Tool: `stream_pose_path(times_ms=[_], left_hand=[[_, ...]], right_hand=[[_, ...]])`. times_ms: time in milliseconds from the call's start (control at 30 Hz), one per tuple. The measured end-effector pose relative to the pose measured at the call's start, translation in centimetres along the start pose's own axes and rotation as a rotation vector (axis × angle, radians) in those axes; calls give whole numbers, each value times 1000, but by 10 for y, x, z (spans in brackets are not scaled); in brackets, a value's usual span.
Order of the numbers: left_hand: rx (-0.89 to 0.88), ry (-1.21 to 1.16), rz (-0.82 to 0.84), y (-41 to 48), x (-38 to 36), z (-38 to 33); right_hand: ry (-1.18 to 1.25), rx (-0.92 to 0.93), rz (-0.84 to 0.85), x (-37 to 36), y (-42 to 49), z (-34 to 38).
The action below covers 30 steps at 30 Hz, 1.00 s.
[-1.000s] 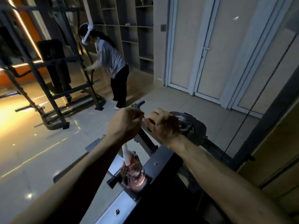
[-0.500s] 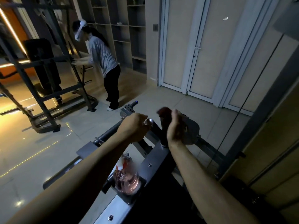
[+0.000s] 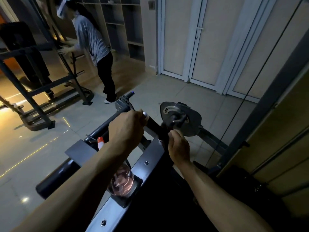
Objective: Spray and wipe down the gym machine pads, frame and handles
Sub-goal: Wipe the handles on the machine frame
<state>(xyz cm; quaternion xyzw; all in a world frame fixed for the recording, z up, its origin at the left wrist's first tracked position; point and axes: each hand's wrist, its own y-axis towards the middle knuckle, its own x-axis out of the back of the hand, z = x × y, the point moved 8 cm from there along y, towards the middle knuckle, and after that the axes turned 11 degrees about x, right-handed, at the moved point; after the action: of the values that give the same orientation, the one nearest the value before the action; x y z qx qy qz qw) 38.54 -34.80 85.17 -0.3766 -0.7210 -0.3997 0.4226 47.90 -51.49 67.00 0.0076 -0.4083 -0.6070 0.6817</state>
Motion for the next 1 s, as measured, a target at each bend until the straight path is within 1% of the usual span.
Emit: stream_pose_path(times_ms=[33, 100, 167, 233, 367, 433, 467, 500, 567, 633, 700, 767, 800, 867, 1000], left_hand=[[-2, -8, -7, 0, 0, 0], [-7, -22, -10, 1, 1, 0], [-13, -23, -17, 0, 2, 1], [-12, -32, -13, 0, 2, 0], [-2, -29, -11, -1, 3, 0], [0, -12, -14, -1, 2, -1], [-2, -8, -20, 0, 2, -1], [0, -7, -22, 0, 2, -1], [0, -11, -18, 0, 3, -2], [-2, -7, -11, -1, 5, -3], [-6, 22, -9, 0, 5, -4], [-6, 34, -9, 0, 5, -4], [-9, 41, -9, 0, 5, -4], [-10, 57, 8, 1, 3, -5], [-4, 95, 34, 2, 1, -3]], right_hand=[[69, -34, 66, -2, 2, 1], [161, -55, 279, -7, 0, 7], [154, -15, 420, -3, -5, 13], [58, 60, 489, 11, -4, 17], [-159, 275, 540, 23, 13, 33], [-180, 268, 633, 16, 25, 33], [-142, 216, 665, 12, 31, 32], [-56, 144, 658, 9, 35, 28], [134, -29, 542, 8, 35, 22], [229, -155, 341, 7, 22, 19], [269, -221, 100, 4, 10, 28], [250, -239, -98, 8, 1, 47], [241, -229, -166, 13, -1, 61], [250, -161, -225, 25, -1, 90], [264, 111, -225, 42, 17, 161]])
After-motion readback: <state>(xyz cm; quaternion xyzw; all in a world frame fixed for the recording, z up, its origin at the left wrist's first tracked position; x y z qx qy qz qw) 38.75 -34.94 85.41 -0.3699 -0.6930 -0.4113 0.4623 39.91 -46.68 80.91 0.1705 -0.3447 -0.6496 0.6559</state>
